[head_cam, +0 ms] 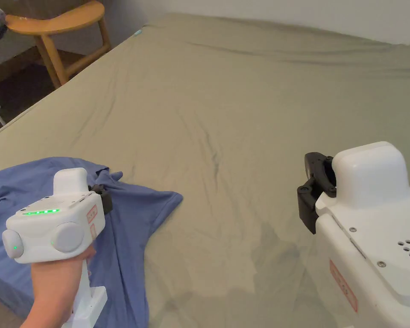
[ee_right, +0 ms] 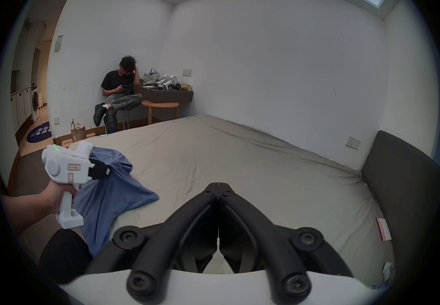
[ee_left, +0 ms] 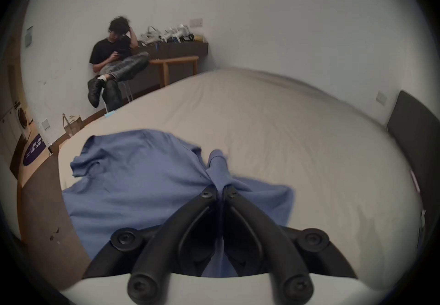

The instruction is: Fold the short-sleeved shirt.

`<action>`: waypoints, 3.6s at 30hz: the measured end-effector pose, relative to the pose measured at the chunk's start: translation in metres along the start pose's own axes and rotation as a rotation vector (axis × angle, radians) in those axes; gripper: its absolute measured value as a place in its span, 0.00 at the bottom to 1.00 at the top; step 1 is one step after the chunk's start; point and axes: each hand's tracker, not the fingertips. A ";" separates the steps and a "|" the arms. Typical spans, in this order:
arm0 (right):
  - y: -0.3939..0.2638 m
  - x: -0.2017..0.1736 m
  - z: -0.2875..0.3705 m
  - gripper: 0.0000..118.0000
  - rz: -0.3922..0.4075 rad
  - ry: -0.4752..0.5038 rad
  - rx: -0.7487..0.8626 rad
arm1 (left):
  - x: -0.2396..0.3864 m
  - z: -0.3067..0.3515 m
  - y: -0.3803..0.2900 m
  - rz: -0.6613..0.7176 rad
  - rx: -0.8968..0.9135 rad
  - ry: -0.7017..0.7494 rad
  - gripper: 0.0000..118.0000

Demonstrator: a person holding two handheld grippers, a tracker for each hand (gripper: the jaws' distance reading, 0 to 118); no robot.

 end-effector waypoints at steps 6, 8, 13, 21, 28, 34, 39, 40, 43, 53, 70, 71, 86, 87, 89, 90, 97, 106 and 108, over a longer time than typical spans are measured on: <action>0.010 0.005 0.033 0.01 -0.008 -0.022 0.052 | -0.018 0.074 0.018 0.110 0.184 -0.013 0.00; 0.012 0.007 0.043 0.01 -0.010 -0.032 0.066 | -0.023 0.100 0.027 0.130 0.243 -0.013 0.00; 0.016 0.011 0.064 0.01 -0.019 -0.052 0.101 | -0.015 0.159 0.052 0.040 0.376 0.003 0.00; 0.020 0.026 0.094 0.01 -0.055 -0.095 0.153 | 0.023 0.259 0.132 -0.063 0.673 -0.103 0.00; 0.017 0.055 0.122 0.01 -0.089 -0.188 0.191 | 0.097 0.307 0.196 -0.252 0.834 -0.248 0.00; 0.006 0.090 0.150 0.01 -0.112 -0.311 0.189 | 0.183 0.306 0.208 -0.363 0.849 -0.444 0.00; -0.011 0.120 0.170 0.01 -0.121 -0.418 0.156 | 0.269 0.278 0.195 -0.429 0.777 -0.609 0.00; -0.015 0.127 0.173 0.01 -0.122 -0.436 0.145 | 0.295 0.273 0.188 -0.446 0.738 -0.642 0.00; -0.029 0.145 0.178 0.01 -0.134 -0.480 0.110 | 0.353 0.233 0.163 -0.523 0.622 -0.697 0.00; -0.086 0.198 0.155 0.01 -0.206 -0.546 -0.025 | 0.490 0.042 -0.019 -0.826 0.019 -0.698 0.00; -0.095 0.205 0.140 0.01 -0.192 -0.526 -0.091 | 0.429 0.036 -0.050 -0.616 -0.094 -0.662 0.99; -0.090 0.202 0.142 0.01 -0.180 -0.524 -0.081 | 0.413 0.052 -0.033 -0.568 -0.044 -0.663 0.99; -0.006 0.115 0.145 0.01 -0.034 -0.415 0.120 | 0.248 0.267 0.056 -0.364 0.581 -0.375 0.16; -0.004 0.109 0.145 0.01 -0.032 -0.406 0.126 | 0.244 0.273 0.052 -0.362 0.591 -0.367 0.08; 0.000 0.098 0.144 0.01 -0.029 -0.387 0.142 | 0.241 0.275 0.044 -0.354 0.604 -0.357 0.00; 0.000 0.094 0.144 0.01 -0.026 -0.384 0.147 | 0.239 0.277 0.040 -0.353 0.607 -0.355 0.00; 0.003 0.078 0.139 0.01 0.005 -0.366 0.152 | 0.233 0.273 0.033 -0.353 0.576 -0.361 0.00; -0.001 0.087 0.130 0.01 -0.002 -0.375 0.132 | 0.239 0.256 0.038 -0.369 0.542 -0.369 0.00; -0.005 0.089 0.126 0.01 -0.004 -0.374 0.120 | 0.239 0.245 0.036 -0.381 0.506 -0.368 0.00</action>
